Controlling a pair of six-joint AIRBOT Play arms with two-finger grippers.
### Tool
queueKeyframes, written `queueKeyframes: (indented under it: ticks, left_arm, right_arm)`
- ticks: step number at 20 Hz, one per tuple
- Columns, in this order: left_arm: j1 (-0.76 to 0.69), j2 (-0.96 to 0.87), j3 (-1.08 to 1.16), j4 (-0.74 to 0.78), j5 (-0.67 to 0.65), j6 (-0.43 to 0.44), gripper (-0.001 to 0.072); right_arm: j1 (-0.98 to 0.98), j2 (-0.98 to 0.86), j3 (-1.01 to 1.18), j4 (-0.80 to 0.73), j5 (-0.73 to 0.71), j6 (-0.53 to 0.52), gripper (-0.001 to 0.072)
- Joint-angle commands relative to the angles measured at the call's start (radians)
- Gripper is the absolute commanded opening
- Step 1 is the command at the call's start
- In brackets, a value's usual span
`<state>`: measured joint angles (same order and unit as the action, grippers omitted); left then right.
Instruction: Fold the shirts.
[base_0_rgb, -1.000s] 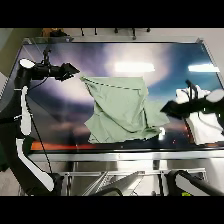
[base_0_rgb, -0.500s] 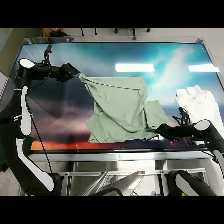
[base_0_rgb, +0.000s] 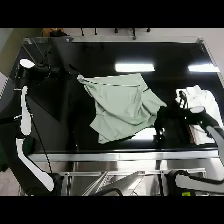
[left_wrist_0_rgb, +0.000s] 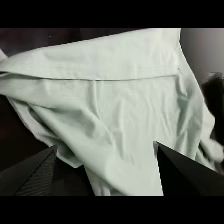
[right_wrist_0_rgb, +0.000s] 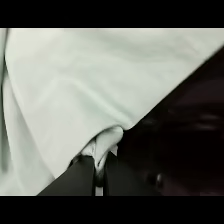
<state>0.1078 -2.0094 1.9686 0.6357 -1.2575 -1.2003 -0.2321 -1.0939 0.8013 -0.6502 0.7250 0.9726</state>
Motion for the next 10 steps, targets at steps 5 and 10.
queueKeyframes:
  ticks: [5,10]
  left_arm:
    - [0.001,0.000,0.001,0.084,-0.043,0.002,0.0671]
    - [0.001,0.000,-0.001,0.241,-0.077,-0.025,0.0671]
  right_arm:
    - [0.097,-0.584,0.848,0.035,0.007,-0.009,0.0021]
    - [0.172,-0.821,1.258,0.034,0.216,0.068,0.0022]
